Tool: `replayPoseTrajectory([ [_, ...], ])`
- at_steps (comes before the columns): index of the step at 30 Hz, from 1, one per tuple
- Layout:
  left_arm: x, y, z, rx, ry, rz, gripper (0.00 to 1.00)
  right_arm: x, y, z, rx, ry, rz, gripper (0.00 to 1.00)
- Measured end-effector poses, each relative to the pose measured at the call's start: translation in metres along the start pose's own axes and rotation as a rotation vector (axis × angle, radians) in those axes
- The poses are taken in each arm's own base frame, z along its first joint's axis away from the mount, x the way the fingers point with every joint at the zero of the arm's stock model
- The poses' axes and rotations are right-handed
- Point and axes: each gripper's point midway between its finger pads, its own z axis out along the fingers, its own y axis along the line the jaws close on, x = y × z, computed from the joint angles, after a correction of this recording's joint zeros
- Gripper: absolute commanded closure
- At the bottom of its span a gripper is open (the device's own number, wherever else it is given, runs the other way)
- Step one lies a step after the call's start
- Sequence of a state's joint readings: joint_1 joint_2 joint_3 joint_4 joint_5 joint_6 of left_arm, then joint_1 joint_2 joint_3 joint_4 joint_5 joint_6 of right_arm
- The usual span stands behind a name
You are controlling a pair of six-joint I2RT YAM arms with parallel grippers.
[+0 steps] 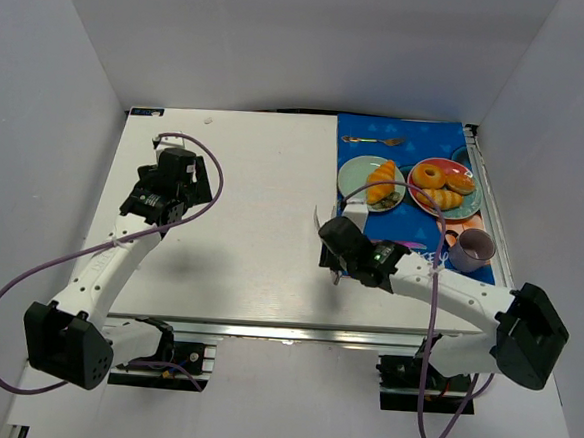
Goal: Place the bread
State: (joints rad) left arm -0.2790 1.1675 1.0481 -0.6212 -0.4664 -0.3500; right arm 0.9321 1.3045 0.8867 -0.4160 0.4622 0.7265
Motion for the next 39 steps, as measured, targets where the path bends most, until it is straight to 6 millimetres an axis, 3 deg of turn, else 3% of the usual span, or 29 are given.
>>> replayPoseTrajectory([
  [8, -0.003, 0.001, -0.003, 0.001, -0.012, -0.014, 0.02, 0.009, 0.037, 0.009, -0.038, -0.119, -0.031, 0.52],
  [14, -0.005, 0.003, -0.007, -0.001, -0.024, -0.021, 0.02, 0.041, 0.039, 0.031, 0.033, -0.083, -0.057, 0.51],
  [17, -0.004, 0.004, -0.007, -0.003, -0.023, -0.021, 0.02, 0.052, 0.040, 0.040, 0.057, -0.062, -0.081, 0.47],
  [21, -0.002, 0.005, -0.007, -0.005, -0.021, -0.019, 0.02, 0.059, 0.047, 0.047, 0.060, -0.043, -0.087, 0.34],
  [31, 0.002, 0.008, -0.007, -0.013, -0.017, -0.016, 0.02, 0.061, 0.063, 0.047, 0.035, -0.007, -0.074, 0.20],
  [35, 0.001, 0.009, -0.007, -0.020, -0.019, -0.015, 0.02, 0.058, 0.067, 0.039, 0.040, -0.008, -0.097, 0.11],
  [38, 0.000, 0.012, -0.007, -0.035, -0.024, -0.015, 0.02, 0.037, 0.077, 0.019, 0.009, -0.046, -0.106, 0.11],
  [39, -0.001, 0.013, -0.008, -0.040, -0.027, -0.015, 0.02, 0.021, 0.081, 0.005, -0.011, -0.084, -0.099, 0.11],
])
